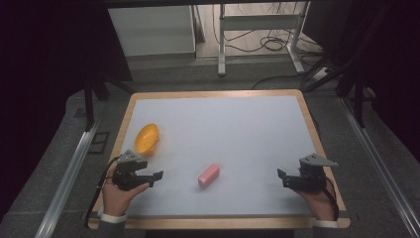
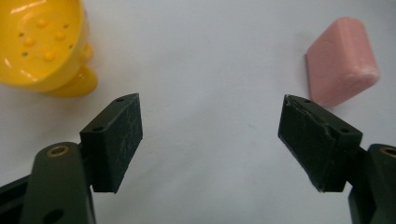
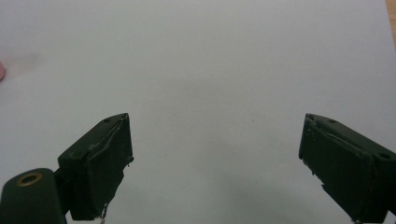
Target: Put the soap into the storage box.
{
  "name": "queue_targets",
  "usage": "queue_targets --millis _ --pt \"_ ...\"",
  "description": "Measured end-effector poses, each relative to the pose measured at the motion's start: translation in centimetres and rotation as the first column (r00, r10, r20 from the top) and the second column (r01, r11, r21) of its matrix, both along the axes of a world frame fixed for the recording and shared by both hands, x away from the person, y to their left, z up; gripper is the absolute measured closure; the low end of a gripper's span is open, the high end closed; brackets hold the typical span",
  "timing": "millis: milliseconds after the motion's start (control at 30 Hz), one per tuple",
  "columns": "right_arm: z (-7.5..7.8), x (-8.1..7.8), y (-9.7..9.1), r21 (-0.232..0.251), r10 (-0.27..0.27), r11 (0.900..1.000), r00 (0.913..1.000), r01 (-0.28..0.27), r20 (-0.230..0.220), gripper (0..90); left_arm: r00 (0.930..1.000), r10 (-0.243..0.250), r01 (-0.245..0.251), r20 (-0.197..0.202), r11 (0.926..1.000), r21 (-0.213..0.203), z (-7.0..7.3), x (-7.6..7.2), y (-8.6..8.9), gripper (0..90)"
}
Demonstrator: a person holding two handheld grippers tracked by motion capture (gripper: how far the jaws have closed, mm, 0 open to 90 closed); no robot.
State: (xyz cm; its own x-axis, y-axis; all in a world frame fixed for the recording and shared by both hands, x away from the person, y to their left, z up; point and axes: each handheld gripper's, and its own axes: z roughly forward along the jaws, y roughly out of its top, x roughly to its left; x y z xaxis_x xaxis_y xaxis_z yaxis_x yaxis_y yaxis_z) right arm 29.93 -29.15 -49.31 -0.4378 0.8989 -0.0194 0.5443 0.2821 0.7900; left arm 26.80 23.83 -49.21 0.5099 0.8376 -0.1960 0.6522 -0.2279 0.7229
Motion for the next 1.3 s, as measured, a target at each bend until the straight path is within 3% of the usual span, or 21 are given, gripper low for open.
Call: queue_targets --millis 133,500,1100,1300 --pt "0.0 0.0 -0.1 0.003 -0.002 1.0000 1.0000 0.002 0.000 9.5 0.9997 -0.020 0.020 0.017 0.9998 0.005 0.7 -0.3 -0.9 22.4" --pt "0.2 -0.3 -0.7 0.011 -0.015 0.9998 0.9999 0.015 -0.001 10.3 0.9989 -0.046 0.046 0.009 0.9989 0.006 1.5 -0.1 -2.4 23.4" --pt "0.2 -0.5 -1.1 0.005 -0.030 0.9996 0.9995 0.030 0.010 10.4 0.9958 -0.091 0.091 0.002 0.9938 0.064 3.0 1.0 -5.6 22.8" --pt "0.3 -0.6 -1.3 0.007 -0.038 0.9992 0.9991 0.038 0.019 10.5 0.9923 -0.123 0.124 -0.009 0.9887 0.085 3.0 1.5 -6.5 22.3"
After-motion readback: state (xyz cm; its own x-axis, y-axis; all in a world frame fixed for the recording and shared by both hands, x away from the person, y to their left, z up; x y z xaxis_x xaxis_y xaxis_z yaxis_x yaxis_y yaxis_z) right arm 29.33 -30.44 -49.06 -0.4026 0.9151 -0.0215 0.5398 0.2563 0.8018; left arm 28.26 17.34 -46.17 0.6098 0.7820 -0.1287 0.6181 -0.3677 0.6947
